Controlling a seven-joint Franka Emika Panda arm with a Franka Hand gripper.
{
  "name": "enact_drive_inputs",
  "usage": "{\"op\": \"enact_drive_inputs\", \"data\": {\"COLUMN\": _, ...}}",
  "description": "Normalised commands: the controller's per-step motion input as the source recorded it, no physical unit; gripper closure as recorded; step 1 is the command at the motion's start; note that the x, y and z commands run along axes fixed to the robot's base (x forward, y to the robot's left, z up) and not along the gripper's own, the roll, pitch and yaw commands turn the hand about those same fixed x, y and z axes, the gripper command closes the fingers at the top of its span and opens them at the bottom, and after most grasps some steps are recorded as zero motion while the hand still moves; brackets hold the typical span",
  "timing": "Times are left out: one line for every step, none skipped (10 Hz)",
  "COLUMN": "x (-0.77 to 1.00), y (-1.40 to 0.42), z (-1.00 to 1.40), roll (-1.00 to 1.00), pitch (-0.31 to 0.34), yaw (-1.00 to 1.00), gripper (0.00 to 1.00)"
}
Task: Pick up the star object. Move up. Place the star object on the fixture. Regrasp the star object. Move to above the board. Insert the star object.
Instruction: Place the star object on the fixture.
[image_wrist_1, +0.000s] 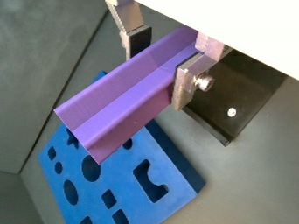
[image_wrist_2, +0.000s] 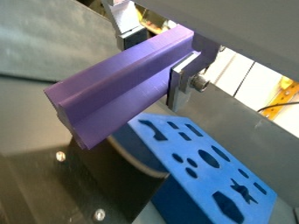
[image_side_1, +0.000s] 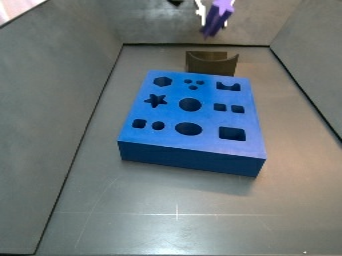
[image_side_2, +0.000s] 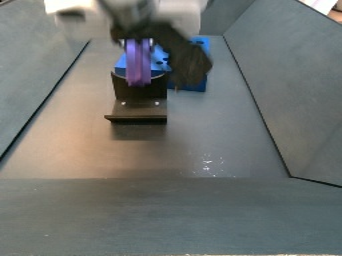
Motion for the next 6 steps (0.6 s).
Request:
{"op": "enact_drive_inputs", "data": {"x": 0.16, "y": 0.14, "z": -1.00, "roll": -0.39, "pitch": 0.087, "yaw": -0.19, "gripper": 1.00}}
{"op": "enact_drive_inputs", "data": {"x": 0.18, "y": 0.13, "z": -1.00, "roll": -0.23, "pitch": 0.044, "yaw": -0.18, "gripper": 1.00}}
{"op": "enact_drive_inputs", "data": {"x": 0.18, "y": 0.13, "z": -1.00, "roll": -0.20, "pitch": 0.026, "yaw": -0.17, "gripper": 1.00}}
{"op": "enact_drive_inputs", "data": {"x": 0.15, "y": 0.11, "z": -0.79, "roll": -0.18, "pitch": -0.009, "yaw": -0.15, "gripper": 1.00}}
{"op": "enact_drive_inputs", "data": {"x": 0.14, "y": 0.10, "z": -0.66, "roll": -0.17, "pitch": -0.022, "yaw": -0.14, "gripper": 1.00}}
{"op": "enact_drive_inputs", "data": {"x": 0.11, "y": 0.07, "z": -0.42, "roll": -0.16, "pitch": -0.038, "yaw": -0.11, "gripper": 1.00}}
